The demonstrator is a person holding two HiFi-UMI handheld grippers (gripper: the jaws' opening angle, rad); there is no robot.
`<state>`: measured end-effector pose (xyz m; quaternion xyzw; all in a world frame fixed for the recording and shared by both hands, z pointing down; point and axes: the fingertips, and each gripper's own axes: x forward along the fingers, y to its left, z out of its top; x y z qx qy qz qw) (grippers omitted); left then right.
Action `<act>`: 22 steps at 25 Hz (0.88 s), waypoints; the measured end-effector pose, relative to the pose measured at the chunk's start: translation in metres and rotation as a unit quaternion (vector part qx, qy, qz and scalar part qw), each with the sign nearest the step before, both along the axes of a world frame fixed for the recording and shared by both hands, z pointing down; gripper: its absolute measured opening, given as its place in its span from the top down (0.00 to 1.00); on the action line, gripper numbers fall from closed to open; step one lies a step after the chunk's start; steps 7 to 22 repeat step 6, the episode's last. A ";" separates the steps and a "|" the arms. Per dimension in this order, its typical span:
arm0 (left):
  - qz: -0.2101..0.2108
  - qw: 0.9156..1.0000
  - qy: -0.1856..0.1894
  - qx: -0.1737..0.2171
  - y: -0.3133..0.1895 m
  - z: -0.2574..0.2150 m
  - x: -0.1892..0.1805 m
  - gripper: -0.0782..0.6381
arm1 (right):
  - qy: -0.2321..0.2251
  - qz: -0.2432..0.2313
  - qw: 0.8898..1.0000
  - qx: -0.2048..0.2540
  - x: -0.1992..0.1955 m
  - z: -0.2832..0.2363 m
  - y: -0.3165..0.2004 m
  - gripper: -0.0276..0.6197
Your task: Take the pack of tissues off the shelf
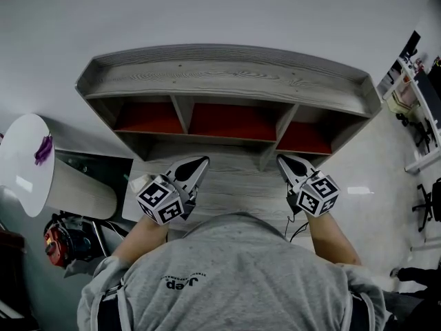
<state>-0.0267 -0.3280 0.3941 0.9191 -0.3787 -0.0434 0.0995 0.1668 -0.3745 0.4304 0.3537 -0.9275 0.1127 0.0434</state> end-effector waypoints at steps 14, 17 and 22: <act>0.000 1.000 0.004 -0.002 -0.001 0.000 0.002 0.86 | 0.001 0.000 1.000 0.001 0.003 -0.001 0.000 0.95; 0.000 1.000 0.004 -0.002 -0.001 0.000 0.002 0.86 | 0.001 0.000 1.000 0.001 0.003 -0.001 0.000 0.95; 0.000 1.000 0.004 -0.002 -0.001 0.000 0.002 0.86 | 0.001 0.000 1.000 0.001 0.003 -0.001 0.000 0.95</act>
